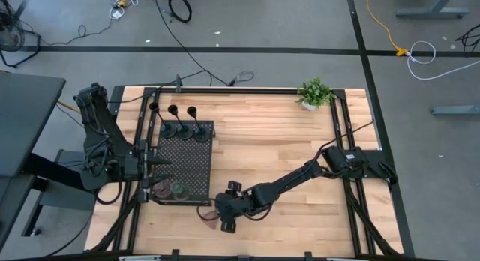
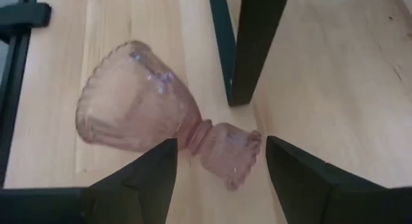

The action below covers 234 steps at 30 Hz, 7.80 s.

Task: Pick & Place candle stick holders
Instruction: Put the pink glass candle holder on the shelf aligned with the pink and green glass candle holders

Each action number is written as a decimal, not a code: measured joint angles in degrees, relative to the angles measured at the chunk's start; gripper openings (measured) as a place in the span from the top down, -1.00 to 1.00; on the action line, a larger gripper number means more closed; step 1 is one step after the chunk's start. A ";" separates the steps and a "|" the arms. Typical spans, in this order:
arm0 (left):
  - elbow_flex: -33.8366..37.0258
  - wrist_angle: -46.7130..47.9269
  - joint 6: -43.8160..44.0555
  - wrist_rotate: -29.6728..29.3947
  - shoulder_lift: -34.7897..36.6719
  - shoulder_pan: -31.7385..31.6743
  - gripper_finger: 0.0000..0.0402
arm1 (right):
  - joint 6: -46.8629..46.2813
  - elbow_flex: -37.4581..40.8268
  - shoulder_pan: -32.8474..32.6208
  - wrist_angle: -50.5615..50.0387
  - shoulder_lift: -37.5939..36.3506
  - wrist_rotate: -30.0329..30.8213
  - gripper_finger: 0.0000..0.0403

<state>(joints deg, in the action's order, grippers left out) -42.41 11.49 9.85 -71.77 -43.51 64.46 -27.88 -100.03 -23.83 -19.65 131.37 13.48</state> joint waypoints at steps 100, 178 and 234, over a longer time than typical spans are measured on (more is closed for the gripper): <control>0.00 -0.05 1.48 -0.46 0.01 -0.01 0.14 | 21.90 -18.45 -0.83 -37.15 -19.26 33.26 1.00; 0.02 2.56 1.48 -0.59 0.00 -0.06 0.14 | 91.10 -18.45 -4.57 -5.08 -1.52 46.00 1.00; 0.02 5.75 3.05 -0.55 0.02 -0.04 0.14 | 98.40 -18.40 -1.77 1.06 0.70 53.13 0.73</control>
<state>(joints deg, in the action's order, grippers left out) -42.39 17.24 12.90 -72.32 -43.49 64.42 70.52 -118.43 -25.61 -18.59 132.07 66.61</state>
